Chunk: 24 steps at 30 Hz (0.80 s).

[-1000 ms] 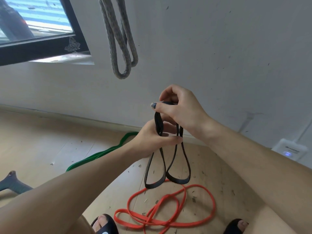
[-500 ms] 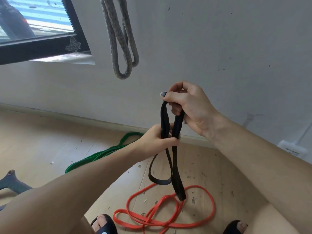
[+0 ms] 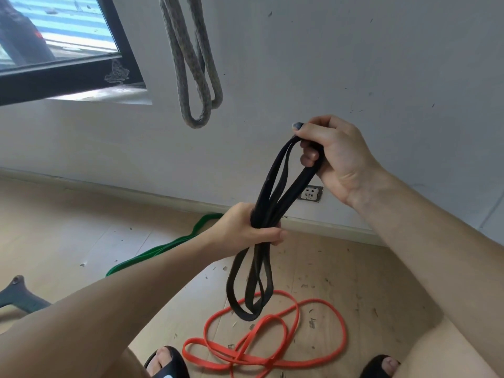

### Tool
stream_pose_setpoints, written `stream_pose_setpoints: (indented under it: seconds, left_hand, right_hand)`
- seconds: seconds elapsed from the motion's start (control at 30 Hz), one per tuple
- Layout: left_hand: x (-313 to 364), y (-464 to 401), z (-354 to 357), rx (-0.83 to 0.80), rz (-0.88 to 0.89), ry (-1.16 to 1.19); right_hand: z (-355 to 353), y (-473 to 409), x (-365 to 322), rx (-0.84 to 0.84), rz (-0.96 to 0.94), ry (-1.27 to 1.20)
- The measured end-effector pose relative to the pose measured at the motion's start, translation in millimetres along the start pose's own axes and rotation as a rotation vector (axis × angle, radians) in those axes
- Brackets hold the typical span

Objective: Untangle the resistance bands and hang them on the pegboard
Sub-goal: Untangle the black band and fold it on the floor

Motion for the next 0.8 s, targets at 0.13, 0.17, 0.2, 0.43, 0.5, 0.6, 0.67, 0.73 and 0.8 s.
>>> stream_pose_setpoints:
  seconds: [0.13, 0.17, 0.2, 0.43, 0.5, 0.6, 0.67, 0.73, 0.8]
  left_hand:
    - [-0.9, -1.0, 1.5, -0.011, -0.027, -0.019]
    - [-0.4, -1.1, 0.8, -0.017, -0.031, -0.027]
    - [0.3, -1.0, -0.6, -0.023, -0.032, -0.028]
    - [-2.6, -0.7, -7.0, -0.049, -0.054, 0.026]
    - [-4.3, -2.0, -1.7, -0.065, -0.067, -0.038]
    - [-3.2, -2.9, 4.1, -0.073, -0.081, -0.103]
    - [-0.1, -2.2, 0.8, -0.072, -0.071, -0.087]
    - [3.4, -0.4, -6.0, -0.060, -0.059, -0.015]
    - [6.6, 2.7, -12.8, -0.048, -0.060, 0.043]
  right_hand:
    - [-6.5, -1.7, -2.6, 0.011, -0.008, -0.018]
    - [-8.5, -2.1, -3.0, 0.014, -0.006, -0.019]
    - [-10.8, -2.4, -3.3, 0.020, -0.004, -0.017]
    - [-26.5, -6.0, -1.0, 0.111, 0.018, -0.116]
    - [-25.8, -5.7, 0.8, 0.112, 0.027, -0.159]
    - [-24.3, -5.5, 2.3, 0.104, 0.036, -0.159]
    - [-28.0, -6.5, 1.5, 0.117, 0.035, -0.138]
    - [-36.7, -8.1, 1.3, 0.134, 0.051, -0.094]
    - [-46.0, -9.0, 4.6, 0.123, 0.117, -0.001]
Point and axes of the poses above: each hand's wrist, its own y-axis away from the middle knuckle, its own z-axis out of the palm, x = y × z, the point moved 3 cm from there along -y, towards the middle knuckle, and after that the axes turned 14 degrees about -x, right-handed, at the moved point
